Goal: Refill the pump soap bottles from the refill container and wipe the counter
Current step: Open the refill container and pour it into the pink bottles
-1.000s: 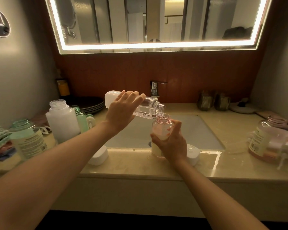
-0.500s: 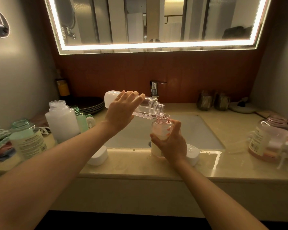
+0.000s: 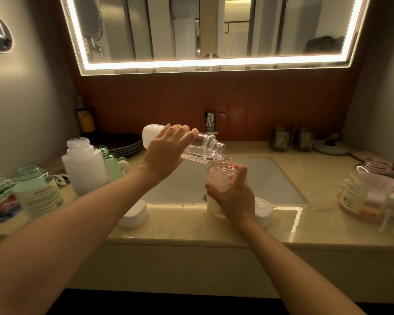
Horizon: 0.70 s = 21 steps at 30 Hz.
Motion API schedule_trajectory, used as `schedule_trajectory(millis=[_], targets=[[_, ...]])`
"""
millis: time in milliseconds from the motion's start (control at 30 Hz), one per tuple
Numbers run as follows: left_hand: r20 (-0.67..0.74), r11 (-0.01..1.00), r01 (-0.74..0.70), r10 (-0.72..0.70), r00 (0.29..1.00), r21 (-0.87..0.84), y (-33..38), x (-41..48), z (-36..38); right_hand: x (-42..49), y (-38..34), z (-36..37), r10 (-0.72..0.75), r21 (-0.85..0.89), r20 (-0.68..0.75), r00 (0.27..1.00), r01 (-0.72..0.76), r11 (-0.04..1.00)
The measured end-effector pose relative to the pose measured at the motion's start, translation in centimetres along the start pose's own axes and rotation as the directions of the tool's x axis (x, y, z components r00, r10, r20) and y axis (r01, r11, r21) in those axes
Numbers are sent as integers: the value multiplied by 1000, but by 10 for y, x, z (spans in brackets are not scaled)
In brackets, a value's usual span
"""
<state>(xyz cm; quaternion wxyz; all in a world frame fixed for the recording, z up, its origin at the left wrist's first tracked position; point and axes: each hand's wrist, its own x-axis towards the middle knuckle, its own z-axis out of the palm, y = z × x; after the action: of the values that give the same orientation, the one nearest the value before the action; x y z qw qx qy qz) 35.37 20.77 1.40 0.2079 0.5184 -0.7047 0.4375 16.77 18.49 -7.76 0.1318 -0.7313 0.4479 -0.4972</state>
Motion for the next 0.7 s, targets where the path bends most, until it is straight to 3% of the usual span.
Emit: schedule_trajectory(millis=[700], targets=[[-8,1000,-18,18,1000,21,0,2,-4,1,2,1,-13,32,-3,1000,13,999]])
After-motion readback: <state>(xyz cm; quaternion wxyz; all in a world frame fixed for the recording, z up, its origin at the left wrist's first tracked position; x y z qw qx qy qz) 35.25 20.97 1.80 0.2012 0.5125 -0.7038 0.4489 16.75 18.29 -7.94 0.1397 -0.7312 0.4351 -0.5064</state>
